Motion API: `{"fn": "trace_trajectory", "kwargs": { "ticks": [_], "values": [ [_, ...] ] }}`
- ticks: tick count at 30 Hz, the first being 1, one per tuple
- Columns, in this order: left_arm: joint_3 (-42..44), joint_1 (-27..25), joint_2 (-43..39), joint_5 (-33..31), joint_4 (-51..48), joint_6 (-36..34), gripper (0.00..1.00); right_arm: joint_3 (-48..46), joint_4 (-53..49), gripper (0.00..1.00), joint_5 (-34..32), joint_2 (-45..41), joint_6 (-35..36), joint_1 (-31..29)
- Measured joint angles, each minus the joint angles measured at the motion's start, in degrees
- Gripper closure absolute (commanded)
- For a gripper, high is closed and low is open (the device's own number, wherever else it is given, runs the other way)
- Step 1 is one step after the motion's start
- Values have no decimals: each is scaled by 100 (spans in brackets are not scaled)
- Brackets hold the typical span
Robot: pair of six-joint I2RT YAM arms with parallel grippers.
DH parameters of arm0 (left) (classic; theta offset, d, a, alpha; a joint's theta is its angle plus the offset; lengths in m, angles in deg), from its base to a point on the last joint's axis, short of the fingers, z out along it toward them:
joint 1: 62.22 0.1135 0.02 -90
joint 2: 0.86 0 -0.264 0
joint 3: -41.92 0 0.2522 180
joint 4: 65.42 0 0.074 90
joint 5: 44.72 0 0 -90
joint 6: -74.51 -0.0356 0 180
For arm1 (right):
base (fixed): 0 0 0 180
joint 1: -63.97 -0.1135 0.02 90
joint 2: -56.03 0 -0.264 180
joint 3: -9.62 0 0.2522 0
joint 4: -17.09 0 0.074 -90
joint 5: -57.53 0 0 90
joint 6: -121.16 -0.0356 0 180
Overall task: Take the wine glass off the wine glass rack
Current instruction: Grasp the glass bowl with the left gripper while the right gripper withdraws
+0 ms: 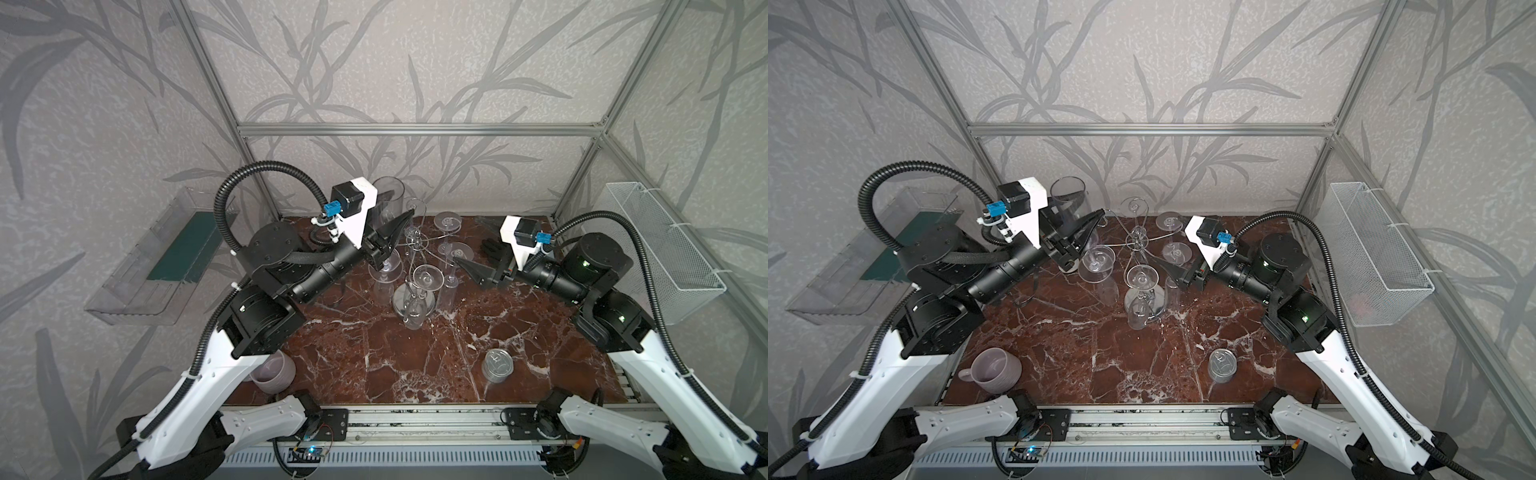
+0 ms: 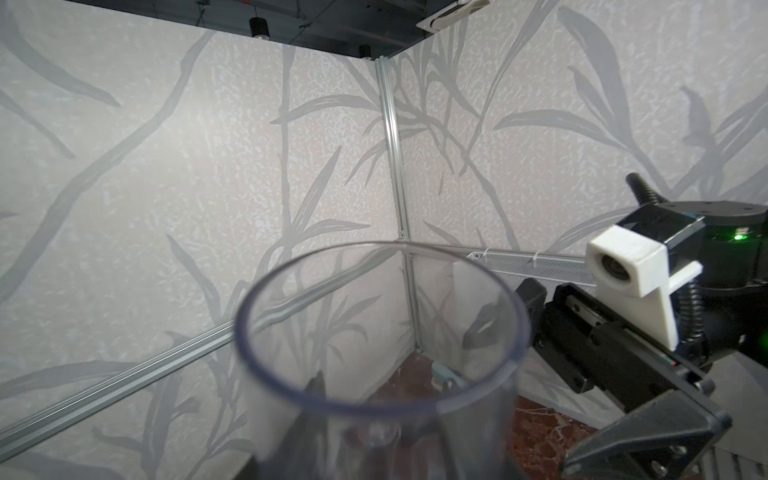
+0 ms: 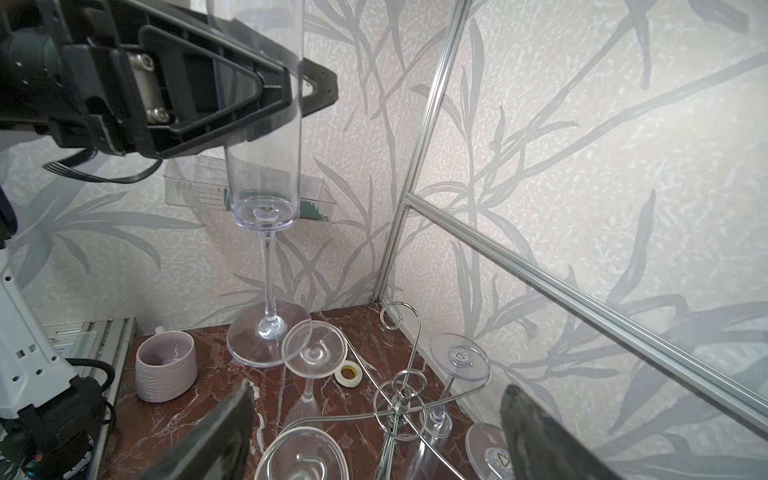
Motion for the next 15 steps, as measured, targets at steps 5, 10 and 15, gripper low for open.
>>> {"fn": "trace_trajectory", "kwargs": {
  "ticks": [5, 10, 15],
  "values": [
    [271, 0, -380, -699, -337, -439, 60, -179, -94, 9, -293, -289, 72, 0],
    [706, 2, -901, -1412, -428, -903, 59, -254, -192, 8, -549, -509, 92, 0],
    [1211, 50, -1259, -2236, -376, -1408, 59, -411, -247, 8, -756, -675, 87, 0]
  ]
}}
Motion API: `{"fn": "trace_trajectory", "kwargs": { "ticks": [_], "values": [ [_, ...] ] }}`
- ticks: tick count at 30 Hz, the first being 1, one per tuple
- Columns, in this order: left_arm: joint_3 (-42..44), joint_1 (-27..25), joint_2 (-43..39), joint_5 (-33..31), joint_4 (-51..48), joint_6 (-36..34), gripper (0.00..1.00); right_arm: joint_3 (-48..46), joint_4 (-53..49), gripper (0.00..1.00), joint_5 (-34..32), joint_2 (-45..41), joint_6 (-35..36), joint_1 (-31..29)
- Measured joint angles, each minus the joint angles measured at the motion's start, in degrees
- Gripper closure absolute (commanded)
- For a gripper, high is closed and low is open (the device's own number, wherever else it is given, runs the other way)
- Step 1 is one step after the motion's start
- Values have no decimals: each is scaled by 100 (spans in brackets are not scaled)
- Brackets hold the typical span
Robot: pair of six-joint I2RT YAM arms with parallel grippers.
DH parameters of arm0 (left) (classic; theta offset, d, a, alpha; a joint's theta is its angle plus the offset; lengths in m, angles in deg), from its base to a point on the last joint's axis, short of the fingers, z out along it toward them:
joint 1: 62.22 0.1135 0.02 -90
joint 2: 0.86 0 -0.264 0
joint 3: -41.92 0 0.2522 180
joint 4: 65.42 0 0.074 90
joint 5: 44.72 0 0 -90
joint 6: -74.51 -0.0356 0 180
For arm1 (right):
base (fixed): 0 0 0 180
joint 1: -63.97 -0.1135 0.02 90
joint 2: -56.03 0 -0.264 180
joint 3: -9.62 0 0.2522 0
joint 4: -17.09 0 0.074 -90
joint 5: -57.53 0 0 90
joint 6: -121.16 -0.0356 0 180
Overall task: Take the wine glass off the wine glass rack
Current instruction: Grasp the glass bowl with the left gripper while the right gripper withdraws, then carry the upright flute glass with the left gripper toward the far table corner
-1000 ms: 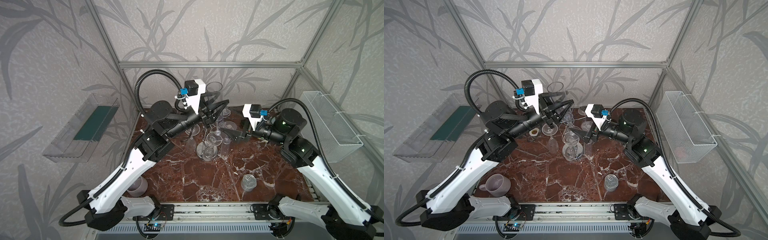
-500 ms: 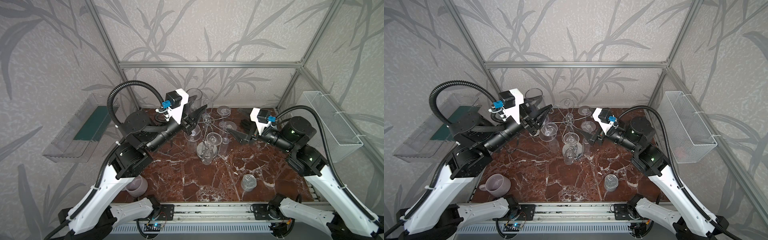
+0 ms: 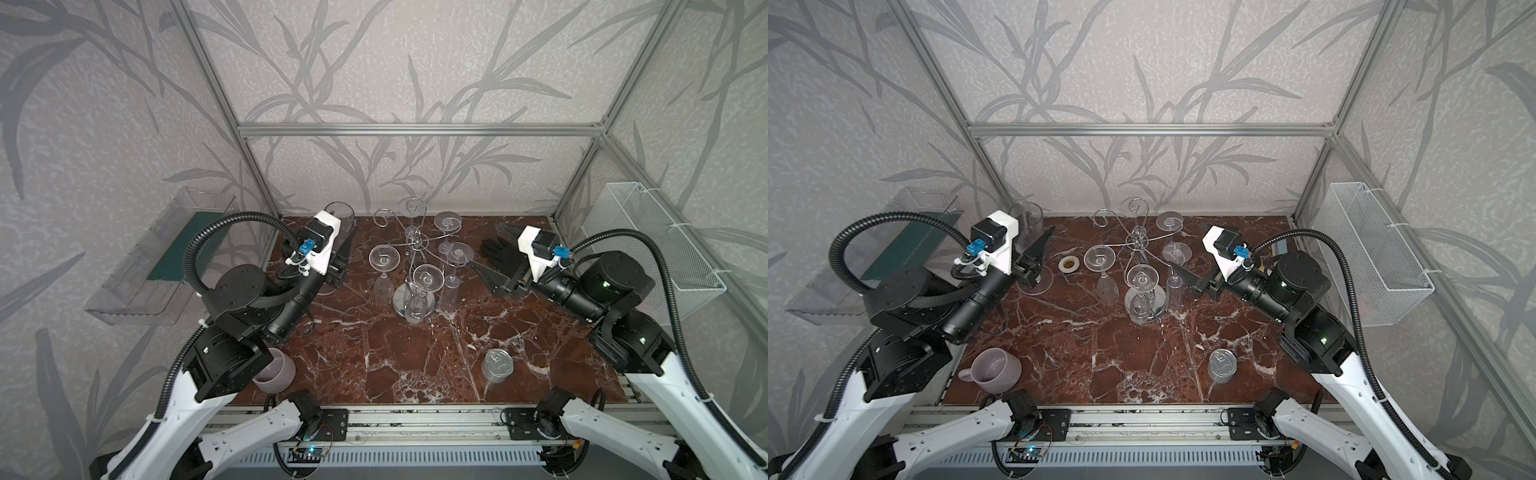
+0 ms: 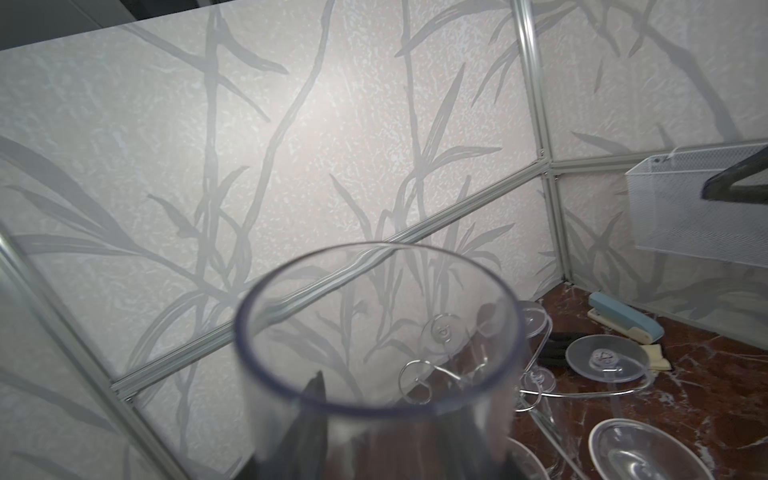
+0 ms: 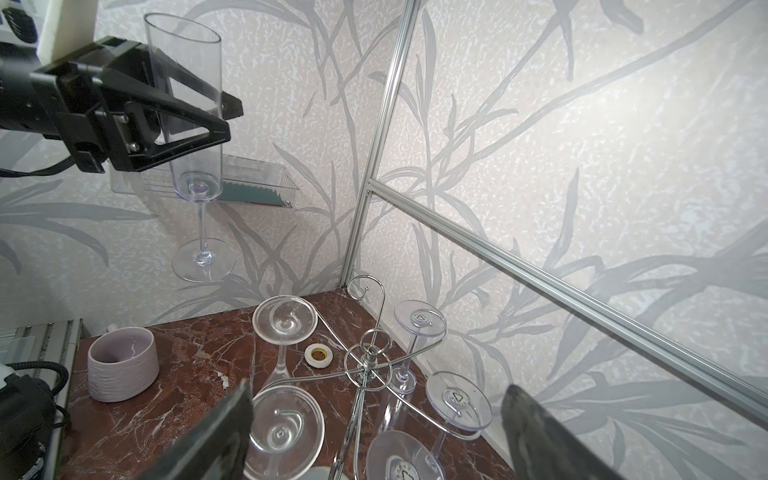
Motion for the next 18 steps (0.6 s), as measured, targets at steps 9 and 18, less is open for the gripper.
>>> {"fn": "trace_trajectory", "kwargs": {
  "ticks": [9, 18],
  "values": [
    [927, 732, 0, -413, 400, -269, 59, -256, -81, 8, -155, -107, -85, -2],
    [1919, 2863, 525, 540, 1213, 730, 61, -474, -181, 8, -361, -391, -201, -4]
  ]
}}
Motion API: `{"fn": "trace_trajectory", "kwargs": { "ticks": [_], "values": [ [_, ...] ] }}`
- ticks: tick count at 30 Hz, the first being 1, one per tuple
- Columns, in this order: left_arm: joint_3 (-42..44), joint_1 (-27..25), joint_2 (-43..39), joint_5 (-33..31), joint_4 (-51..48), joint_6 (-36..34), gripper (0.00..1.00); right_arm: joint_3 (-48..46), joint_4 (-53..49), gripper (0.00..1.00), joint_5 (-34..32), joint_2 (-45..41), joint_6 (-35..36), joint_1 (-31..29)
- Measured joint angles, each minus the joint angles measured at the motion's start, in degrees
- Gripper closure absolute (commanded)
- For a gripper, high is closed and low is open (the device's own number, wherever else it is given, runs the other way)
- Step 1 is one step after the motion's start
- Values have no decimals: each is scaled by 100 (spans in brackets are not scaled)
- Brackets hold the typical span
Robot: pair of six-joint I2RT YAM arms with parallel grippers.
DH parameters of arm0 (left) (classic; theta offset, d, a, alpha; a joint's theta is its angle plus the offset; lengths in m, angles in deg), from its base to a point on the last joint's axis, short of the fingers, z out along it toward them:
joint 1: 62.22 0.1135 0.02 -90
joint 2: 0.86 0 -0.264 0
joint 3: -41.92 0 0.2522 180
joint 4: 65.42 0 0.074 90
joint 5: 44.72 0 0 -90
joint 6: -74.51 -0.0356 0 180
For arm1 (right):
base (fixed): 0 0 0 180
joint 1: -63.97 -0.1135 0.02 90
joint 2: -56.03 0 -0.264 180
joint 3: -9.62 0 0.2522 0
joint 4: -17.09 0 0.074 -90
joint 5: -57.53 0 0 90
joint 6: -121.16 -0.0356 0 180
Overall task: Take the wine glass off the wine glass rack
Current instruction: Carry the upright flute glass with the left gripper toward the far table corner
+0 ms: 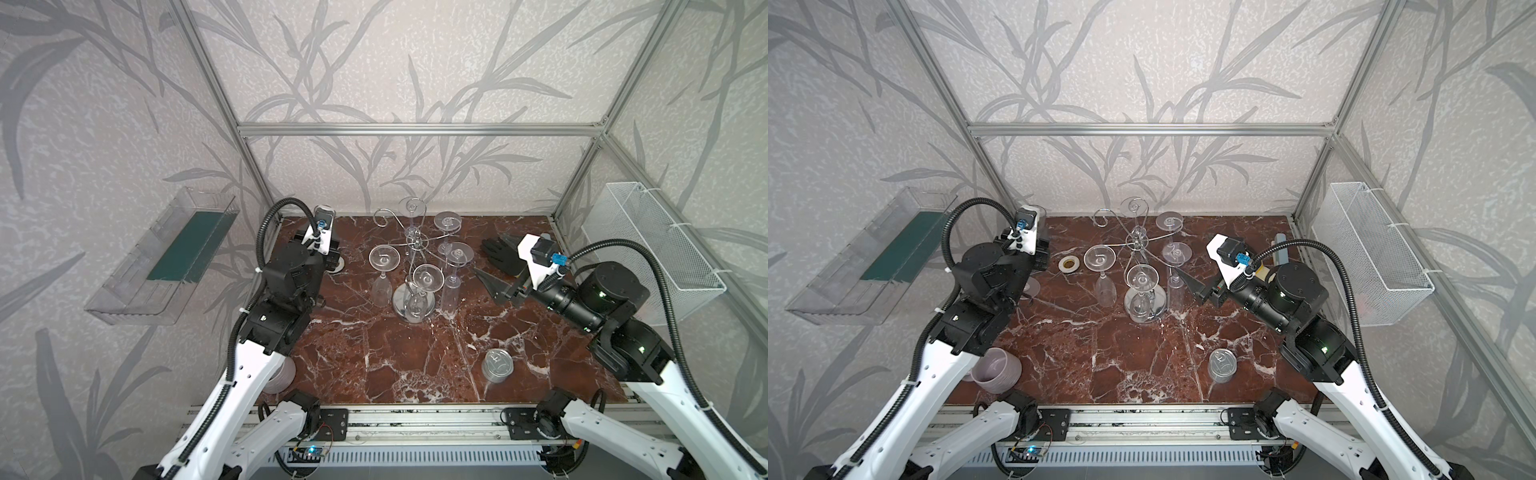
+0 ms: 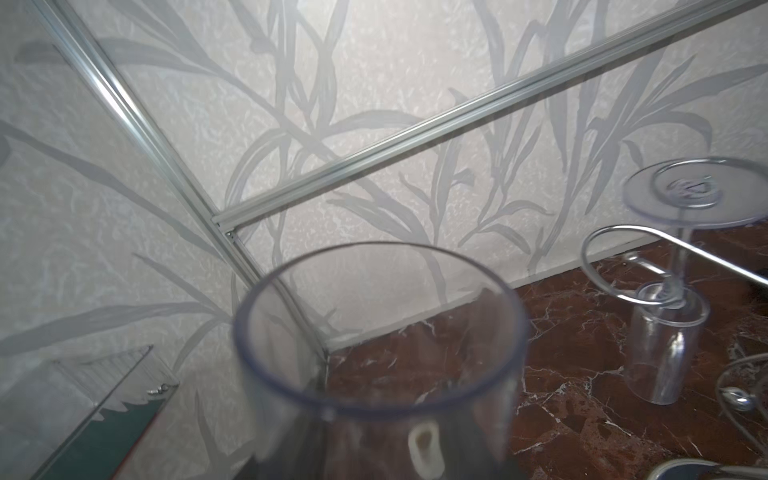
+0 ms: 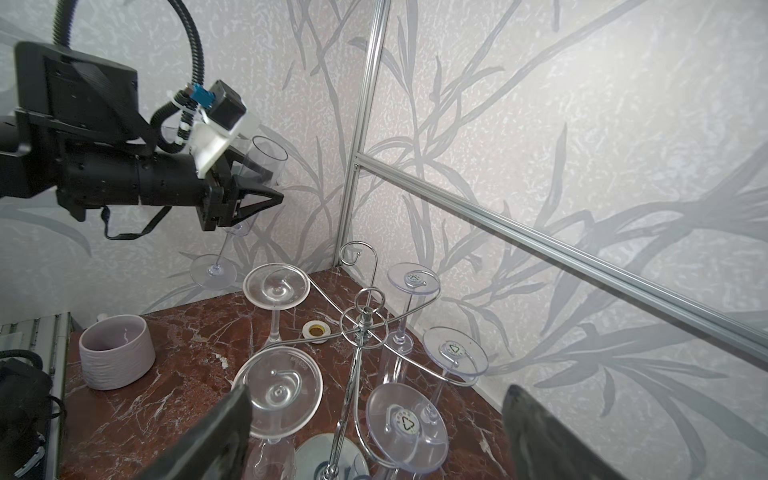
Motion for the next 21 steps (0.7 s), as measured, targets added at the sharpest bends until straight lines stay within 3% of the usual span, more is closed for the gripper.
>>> {"fn": "trace_trajectory", "kwargs": {
  "ticks": [4, 8, 16, 21],
  "values": [
    [678, 597, 328, 551, 973, 487, 61, -79, -94, 8, -199, -164, -15, 0],
    [1193, 769, 944, 914, 2046, 883, 61, -413, -105, 8, -509, -428, -101, 0],
    [1283, 820, 2695, 1283, 4194, 1231, 61, -1156, -74, 6, -1543, -918, -247, 0],
    [1010, 826, 3764, 1412, 5029, 1344, 61, -1373, -55, 5, -2179, -979, -258, 28]
  ]
}}
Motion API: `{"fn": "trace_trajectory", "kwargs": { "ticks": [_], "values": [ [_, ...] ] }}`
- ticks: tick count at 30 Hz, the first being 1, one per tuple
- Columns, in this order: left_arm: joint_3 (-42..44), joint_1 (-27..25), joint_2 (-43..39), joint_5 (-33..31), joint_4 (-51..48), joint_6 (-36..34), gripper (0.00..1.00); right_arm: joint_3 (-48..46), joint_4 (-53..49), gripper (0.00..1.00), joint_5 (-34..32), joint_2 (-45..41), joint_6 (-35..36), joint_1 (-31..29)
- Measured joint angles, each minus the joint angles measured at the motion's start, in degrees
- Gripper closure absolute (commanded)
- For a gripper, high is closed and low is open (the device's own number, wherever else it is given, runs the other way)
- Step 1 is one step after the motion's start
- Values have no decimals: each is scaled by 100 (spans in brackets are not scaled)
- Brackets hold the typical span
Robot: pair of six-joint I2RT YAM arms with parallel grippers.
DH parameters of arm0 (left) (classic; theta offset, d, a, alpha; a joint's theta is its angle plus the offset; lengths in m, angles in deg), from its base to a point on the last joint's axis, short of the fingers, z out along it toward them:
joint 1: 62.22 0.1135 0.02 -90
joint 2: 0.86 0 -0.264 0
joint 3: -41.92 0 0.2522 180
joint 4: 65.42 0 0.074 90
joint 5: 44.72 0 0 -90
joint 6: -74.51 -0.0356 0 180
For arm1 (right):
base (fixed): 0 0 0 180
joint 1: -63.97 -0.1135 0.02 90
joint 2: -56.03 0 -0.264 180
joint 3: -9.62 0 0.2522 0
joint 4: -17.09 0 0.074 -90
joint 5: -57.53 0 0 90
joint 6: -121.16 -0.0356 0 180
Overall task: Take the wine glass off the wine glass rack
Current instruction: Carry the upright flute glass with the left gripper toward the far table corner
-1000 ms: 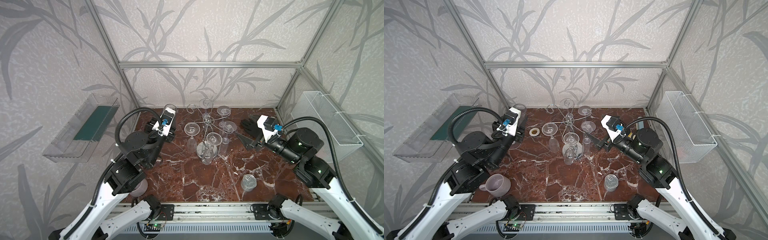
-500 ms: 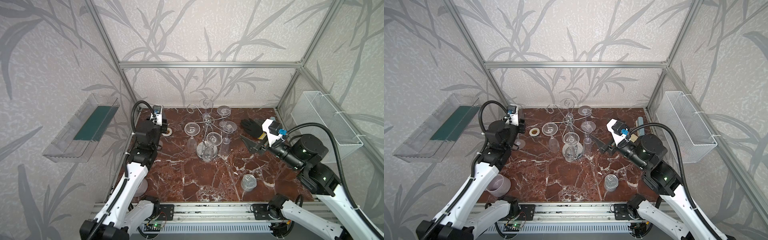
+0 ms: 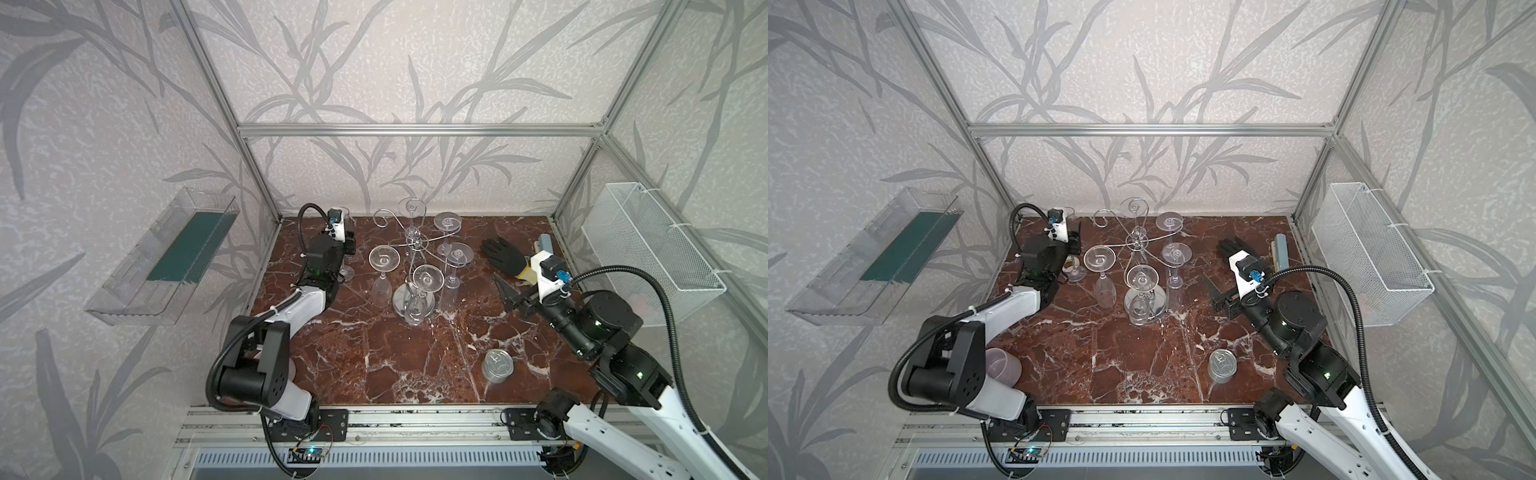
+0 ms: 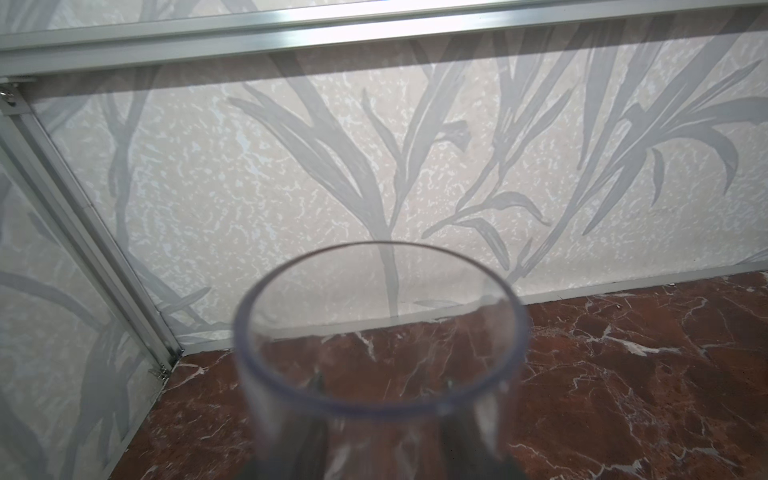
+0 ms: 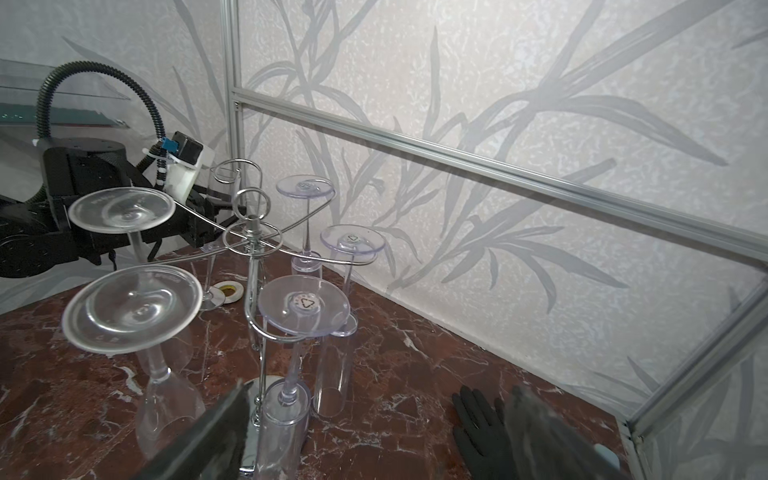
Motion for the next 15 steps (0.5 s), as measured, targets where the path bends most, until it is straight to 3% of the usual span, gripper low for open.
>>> {"fn": "trace_trajectory", "kwargs": {
  "ticks": [7, 15],
  "values": [
    [-466, 0, 1132, 201, 992, 216, 61, -48, 0, 5, -358, 118, -61, 216],
    [-643, 0, 1622, 240, 1521, 249, 60, -140, 2, 5, -225, 319, -260, 691]
  ]
}}
